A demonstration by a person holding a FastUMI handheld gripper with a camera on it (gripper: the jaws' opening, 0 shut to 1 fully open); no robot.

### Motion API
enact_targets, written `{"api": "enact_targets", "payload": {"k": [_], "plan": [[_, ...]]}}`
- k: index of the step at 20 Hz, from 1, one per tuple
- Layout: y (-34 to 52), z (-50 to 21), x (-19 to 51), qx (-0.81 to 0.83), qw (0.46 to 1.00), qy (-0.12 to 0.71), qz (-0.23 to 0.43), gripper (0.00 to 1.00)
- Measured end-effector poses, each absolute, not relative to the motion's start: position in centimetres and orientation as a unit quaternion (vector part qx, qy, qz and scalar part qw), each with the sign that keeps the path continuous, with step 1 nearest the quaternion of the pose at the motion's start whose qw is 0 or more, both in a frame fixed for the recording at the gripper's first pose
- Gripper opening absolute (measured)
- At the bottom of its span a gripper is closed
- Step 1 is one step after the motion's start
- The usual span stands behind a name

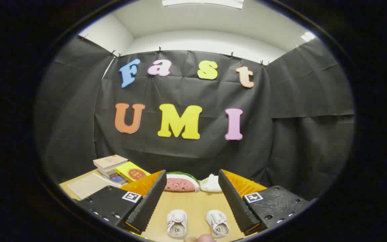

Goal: Open the storage box then place both shoes into the box .Put the left shoe in first, then the right shoe, with the right side of both shoes facing outward in a uniform manner.

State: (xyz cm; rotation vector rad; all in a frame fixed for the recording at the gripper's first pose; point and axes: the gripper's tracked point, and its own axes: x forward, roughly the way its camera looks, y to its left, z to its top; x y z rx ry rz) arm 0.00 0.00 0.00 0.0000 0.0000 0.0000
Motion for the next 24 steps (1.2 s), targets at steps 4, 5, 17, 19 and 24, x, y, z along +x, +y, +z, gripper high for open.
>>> {"api": "enact_targets", "payload": {"k": [4, 5, 17, 19, 24], "plan": [[0.3, 0.2, 0.0, 0.002, 1.0, 0.0, 0.007, 0.95], [0.4, 0.2, 0.1, 0.004, 1.0, 0.0, 0.008, 0.95], [-0.6, -0.1, 0.7, 0.012, 1.0, 0.017, -0.007, 0.95], [-0.3, 0.1, 1.0, 0.013, 1.0, 0.017, -0.003, 0.95], [1.5, -0.4, 1.4, 0.017, 0.999, 0.03, 0.018, 0.95]]}}
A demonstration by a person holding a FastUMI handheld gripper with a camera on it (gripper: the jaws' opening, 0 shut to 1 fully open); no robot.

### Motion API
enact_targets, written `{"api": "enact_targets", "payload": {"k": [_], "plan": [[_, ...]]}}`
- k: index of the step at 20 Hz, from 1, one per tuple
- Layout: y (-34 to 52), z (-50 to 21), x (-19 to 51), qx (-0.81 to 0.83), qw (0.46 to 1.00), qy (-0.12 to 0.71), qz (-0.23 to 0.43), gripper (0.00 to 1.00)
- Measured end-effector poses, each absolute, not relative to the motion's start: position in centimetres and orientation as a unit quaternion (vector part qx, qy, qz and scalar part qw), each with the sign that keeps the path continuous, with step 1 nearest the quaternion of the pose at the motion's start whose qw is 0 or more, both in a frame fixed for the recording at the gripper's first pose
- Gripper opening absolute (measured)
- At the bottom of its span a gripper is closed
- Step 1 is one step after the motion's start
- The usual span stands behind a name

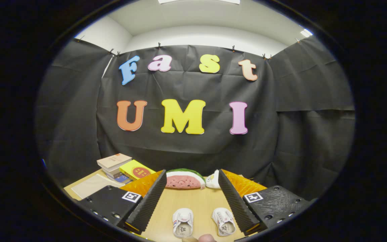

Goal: Open the storage box then place both shoes into the box .Put the left shoe in first, then the right shoe, with the right side of both shoes facing outward in a uniform manner.

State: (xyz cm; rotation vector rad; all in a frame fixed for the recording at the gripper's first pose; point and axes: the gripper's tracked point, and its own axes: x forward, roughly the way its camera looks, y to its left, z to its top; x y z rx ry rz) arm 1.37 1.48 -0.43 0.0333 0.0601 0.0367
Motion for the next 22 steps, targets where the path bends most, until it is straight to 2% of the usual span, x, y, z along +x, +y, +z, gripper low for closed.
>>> {"api": "enact_targets", "payload": {"k": [15, 22], "plan": [[2.9, 0.3, 3.6, 0.031, 0.997, 0.02, 0.062, 0.95], [4.9, -2.1, 4.8, 0.029, 0.991, 0.043, 0.127, 0.95]]}}
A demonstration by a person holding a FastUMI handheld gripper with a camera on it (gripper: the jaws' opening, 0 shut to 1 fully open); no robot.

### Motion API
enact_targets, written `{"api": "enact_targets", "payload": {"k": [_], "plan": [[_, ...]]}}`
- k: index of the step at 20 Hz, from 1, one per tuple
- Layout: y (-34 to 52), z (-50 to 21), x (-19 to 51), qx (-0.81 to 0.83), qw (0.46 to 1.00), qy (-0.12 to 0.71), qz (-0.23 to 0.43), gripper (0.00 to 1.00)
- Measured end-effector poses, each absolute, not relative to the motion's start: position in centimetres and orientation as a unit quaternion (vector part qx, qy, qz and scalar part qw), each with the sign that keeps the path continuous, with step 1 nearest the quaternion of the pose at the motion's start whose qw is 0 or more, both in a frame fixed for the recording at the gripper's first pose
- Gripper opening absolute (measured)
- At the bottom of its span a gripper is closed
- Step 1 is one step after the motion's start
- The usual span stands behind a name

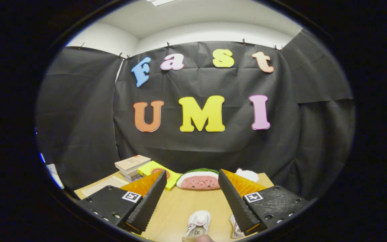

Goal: Open the storage box then place both shoes into the box .Put the left shoe in first, then the right shoe, with the right side of both shoes facing outward in a uniform manner.

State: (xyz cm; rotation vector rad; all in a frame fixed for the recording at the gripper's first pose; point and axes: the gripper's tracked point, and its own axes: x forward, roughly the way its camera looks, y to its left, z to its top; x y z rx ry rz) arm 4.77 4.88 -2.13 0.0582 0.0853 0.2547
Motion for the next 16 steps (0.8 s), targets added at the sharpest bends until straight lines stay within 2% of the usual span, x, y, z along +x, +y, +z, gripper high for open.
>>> {"api": "enact_targets", "payload": {"k": [9, 16], "plan": [[10.5, -7.8, 4.0, 0.036, 0.974, 0.113, 0.191, 0.96], [16.5, -14.0, 3.1, 0.028, 0.959, 0.194, 0.203, 0.96]]}}
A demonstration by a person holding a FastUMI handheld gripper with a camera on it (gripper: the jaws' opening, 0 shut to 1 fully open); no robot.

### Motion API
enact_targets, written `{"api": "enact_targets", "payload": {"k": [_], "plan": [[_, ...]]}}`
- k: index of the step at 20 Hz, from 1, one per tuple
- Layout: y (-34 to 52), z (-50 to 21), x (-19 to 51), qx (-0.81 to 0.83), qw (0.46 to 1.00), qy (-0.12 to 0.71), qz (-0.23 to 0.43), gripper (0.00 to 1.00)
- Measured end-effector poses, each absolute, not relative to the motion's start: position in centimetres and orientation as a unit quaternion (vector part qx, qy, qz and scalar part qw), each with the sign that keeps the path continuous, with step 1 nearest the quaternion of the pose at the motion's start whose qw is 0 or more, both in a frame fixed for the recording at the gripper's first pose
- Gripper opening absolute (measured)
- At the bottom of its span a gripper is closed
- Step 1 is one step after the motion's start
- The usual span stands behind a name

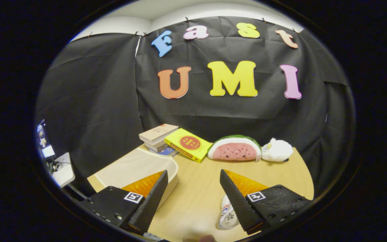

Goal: Open the storage box then place both shoes into the box .Put the left shoe in first, then the right shoe, with the right side of both shoes facing outward in a uniform manner.

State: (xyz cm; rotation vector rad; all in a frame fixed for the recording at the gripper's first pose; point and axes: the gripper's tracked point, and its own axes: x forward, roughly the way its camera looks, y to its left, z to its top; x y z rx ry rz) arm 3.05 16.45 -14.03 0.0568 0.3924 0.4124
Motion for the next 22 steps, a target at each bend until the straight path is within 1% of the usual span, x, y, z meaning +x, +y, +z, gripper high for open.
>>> {"api": "enact_targets", "payload": {"k": [4, 9, 15, 22], "plan": [[21.2, -18.3, 1.4, 0.072, 0.942, 0.252, 0.211, 0.96], [26.0, -20.8, 0.5, 0.127, 0.928, 0.275, 0.219, 0.96], [27.6, -22.7, 1.7, 0.223, 0.904, 0.303, 0.201, 0.96], [29.3, -25.0, 2.3, 0.356, 0.842, 0.352, 0.199, 0.96]]}}
